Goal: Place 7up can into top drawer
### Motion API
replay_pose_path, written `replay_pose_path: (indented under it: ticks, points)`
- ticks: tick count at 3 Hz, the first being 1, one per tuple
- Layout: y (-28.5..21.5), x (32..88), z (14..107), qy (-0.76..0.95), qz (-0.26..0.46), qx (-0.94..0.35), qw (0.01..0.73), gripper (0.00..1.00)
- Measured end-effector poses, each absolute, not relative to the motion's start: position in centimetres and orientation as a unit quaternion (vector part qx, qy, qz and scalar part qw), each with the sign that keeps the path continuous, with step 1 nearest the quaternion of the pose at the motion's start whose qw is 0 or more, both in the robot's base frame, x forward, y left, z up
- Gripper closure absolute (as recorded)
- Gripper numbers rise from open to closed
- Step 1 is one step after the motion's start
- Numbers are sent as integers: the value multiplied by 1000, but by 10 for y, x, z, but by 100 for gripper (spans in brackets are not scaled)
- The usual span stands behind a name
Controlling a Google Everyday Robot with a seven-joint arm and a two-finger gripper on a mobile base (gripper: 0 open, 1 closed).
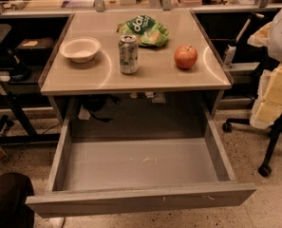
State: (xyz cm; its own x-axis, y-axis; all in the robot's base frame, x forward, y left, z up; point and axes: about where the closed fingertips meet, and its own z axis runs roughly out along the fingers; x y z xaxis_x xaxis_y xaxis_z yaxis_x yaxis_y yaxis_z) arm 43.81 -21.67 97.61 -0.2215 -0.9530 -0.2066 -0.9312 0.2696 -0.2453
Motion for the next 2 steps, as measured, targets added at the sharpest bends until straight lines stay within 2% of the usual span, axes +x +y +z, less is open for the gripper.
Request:
replay_pose_path:
  ticks: [2]
  points:
    - [-213,445,979,787,-14,-589,182,0]
